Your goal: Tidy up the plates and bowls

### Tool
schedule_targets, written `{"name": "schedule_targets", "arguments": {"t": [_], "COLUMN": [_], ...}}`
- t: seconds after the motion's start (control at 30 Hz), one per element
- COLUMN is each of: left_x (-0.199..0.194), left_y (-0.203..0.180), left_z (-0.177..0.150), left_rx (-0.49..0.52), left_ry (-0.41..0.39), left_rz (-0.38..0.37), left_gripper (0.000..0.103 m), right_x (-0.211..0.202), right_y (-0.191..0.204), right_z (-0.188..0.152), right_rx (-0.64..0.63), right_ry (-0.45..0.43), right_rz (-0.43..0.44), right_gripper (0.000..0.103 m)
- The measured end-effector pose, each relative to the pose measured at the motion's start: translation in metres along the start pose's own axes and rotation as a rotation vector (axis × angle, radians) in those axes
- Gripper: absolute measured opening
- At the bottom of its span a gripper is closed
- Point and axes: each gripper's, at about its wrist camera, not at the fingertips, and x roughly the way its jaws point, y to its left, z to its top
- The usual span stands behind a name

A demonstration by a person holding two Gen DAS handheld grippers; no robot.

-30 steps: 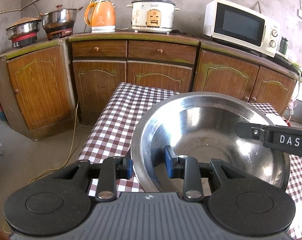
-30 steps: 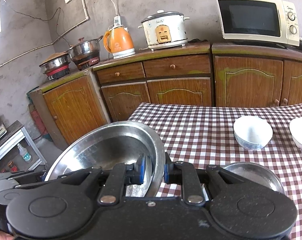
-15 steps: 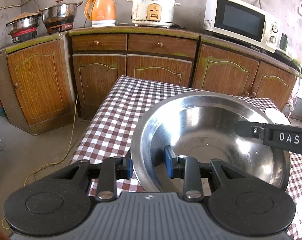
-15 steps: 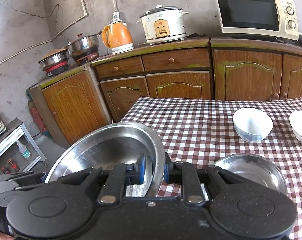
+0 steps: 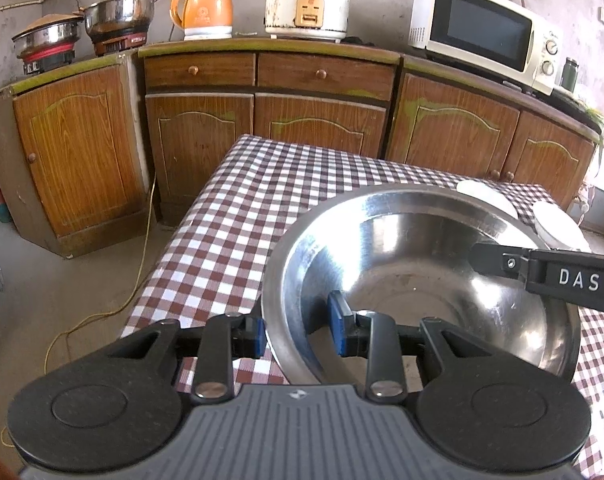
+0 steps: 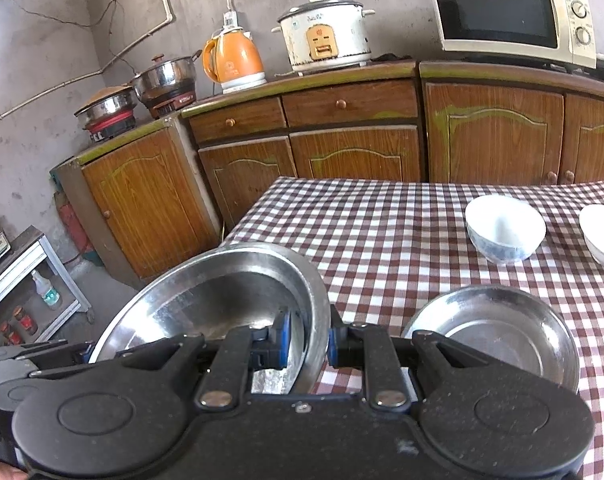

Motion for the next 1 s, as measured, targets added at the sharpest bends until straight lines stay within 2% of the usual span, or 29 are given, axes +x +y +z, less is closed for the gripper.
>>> {"name": "schedule_targets", "arguments": {"t": [0.4,1.0], "left_x": [0.007,0.009], "left_y": [-0.002,-0.001], "left_z": [-0.019,-0.041], "left_rx": [0.009,0.007], "left_ry": [0.034,0.059], "left_rz": [0.0,0.007], "left_gripper": [0.032,0.032], "right_x": [0.005,0.009], "right_y": [-0.007,-0.007], "right_z": [-0.023,-0.039], "right_rx": [0.02,0.021], "right_ry": [0.038,0.074], "right_rz": [-0.006,-0.003], "right_gripper": [0.023,0.023]}}
